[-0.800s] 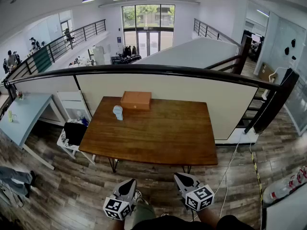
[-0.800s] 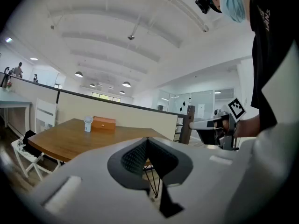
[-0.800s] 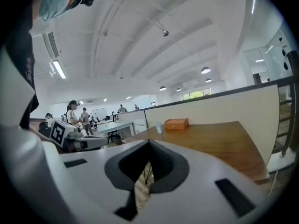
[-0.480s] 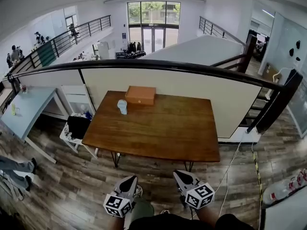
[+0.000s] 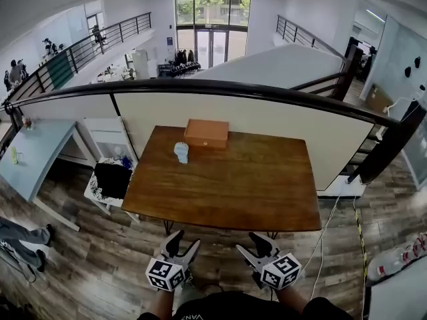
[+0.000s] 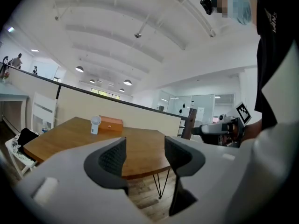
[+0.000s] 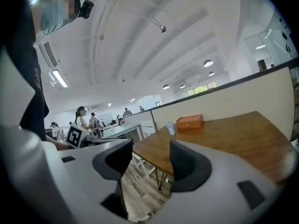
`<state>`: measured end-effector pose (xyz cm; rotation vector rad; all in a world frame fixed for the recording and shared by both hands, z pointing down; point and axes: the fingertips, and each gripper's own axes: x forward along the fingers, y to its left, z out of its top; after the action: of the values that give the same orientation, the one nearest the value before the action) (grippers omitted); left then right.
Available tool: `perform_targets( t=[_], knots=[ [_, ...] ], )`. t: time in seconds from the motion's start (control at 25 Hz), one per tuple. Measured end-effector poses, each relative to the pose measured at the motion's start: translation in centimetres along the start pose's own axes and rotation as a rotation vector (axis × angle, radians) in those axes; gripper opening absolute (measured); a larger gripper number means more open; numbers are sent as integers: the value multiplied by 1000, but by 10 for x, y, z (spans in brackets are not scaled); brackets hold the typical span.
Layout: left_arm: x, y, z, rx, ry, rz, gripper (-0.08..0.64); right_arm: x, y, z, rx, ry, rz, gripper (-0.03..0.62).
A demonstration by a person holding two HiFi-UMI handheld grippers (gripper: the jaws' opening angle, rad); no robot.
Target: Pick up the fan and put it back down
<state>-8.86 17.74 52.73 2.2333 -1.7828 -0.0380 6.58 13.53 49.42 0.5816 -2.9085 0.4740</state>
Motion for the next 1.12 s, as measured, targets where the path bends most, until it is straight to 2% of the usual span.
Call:
perform_targets(
  t=[0.28,0.44,0.6,0.92,1.12],
  knots=[
    [9,110,30,36,44,-63,242,99,8,14,39,3,-94,216],
    [8,159,42,70,81,-118,243,143,19,17,85,-15,-157,216],
    [13,201,50,82,94,-142,242,174,26,19,104,-20,-194,216],
    [57,248,49,90,118,-151,243,195,-3,16,110,23,-253,216],
    [100,264,56,143,118,-149,242,208,-35,20,115,41,-243,216]
  ],
)
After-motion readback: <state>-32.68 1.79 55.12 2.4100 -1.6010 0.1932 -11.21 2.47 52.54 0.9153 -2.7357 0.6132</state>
